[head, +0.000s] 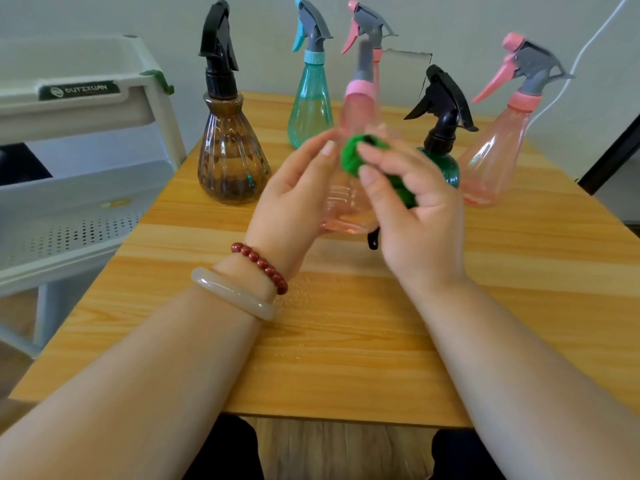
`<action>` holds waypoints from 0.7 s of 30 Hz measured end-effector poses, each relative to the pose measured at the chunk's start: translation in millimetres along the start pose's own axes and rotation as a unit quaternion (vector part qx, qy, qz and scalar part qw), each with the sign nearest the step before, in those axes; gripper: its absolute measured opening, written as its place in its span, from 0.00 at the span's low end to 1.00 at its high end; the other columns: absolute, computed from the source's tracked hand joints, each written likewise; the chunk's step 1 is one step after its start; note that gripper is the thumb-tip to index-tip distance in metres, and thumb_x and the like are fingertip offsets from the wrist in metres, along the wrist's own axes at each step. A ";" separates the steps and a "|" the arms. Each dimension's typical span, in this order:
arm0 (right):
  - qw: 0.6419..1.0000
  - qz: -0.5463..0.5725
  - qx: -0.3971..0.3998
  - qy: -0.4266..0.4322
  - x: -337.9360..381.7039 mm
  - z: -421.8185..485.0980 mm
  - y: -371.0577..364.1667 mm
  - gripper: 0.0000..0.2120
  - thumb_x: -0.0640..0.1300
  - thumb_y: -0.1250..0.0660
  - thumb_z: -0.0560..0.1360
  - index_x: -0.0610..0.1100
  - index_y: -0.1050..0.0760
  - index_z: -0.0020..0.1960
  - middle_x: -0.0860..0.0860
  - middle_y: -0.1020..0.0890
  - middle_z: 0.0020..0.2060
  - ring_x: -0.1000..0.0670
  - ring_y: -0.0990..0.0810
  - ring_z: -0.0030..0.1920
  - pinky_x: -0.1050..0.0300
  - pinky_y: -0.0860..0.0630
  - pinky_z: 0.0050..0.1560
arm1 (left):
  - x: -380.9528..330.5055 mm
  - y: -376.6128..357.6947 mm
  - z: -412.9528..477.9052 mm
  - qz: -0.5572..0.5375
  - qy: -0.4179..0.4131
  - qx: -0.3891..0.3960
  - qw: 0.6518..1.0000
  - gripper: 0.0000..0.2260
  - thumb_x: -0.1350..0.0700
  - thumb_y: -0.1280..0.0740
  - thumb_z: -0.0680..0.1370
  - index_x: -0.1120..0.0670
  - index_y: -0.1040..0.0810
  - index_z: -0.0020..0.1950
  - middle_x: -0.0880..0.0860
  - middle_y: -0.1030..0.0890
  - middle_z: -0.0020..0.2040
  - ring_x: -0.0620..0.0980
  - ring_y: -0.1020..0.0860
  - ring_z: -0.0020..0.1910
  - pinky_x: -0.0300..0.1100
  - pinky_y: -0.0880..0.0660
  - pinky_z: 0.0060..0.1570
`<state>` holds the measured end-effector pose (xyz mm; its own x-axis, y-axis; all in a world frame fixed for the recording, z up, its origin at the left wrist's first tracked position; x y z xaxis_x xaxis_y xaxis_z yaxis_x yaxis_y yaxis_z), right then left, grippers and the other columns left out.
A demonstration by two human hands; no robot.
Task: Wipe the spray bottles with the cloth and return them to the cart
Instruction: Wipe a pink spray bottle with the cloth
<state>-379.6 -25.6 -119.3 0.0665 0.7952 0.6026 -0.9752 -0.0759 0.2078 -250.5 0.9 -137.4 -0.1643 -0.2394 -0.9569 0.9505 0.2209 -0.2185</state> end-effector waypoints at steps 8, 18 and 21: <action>1.000 0.022 0.018 0.012 4.6 -2.1 2.2 0.12 0.35 0.33 0.77 0.43 0.22 0.60 0.47 0.20 0.61 0.50 0.23 0.66 0.53 0.29 0.69 | -2.8 -1.2 -0.6 -0.002 -0.007 -0.022 1.000 0.14 0.48 0.39 0.82 0.46 0.24 0.67 0.51 0.18 0.59 0.55 0.19 0.58 0.59 0.21 0.55; 0.982 0.107 -0.042 -0.149 -8.9 0.2 2.5 0.13 0.44 0.38 0.81 0.54 0.28 0.65 0.60 0.21 0.59 0.59 0.25 0.64 0.58 0.28 0.66 | -3.9 -7.2 -1.6 0.021 -0.036 0.021 0.999 0.15 0.55 0.40 0.84 0.53 0.28 0.71 0.52 0.19 0.60 0.43 0.19 0.54 0.42 0.19 0.48; 0.987 0.084 0.012 -0.140 -4.0 -3.5 -6.1 0.20 0.46 0.38 0.81 0.49 0.34 0.72 0.54 0.26 0.69 0.58 0.31 0.71 0.57 0.34 0.72 | -7.1 -0.6 0.4 0.079 -0.071 -0.024 0.994 0.15 0.55 0.42 0.85 0.53 0.31 0.72 0.43 0.22 0.61 0.30 0.23 0.55 0.30 0.25 0.51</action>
<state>-374.7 -26.1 -125.6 -0.0370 0.5732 0.8186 -0.9725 -0.2091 0.1024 -249.7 2.1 -130.4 0.0283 -0.3276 -0.9444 0.9472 0.3108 -0.0794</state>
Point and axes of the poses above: each hand's wrist, its own z-axis towards the middle knuckle, its own y-axis out of the back of the hand, x = y × z, the point moved 5 cm from there along z, towards the middle knuckle
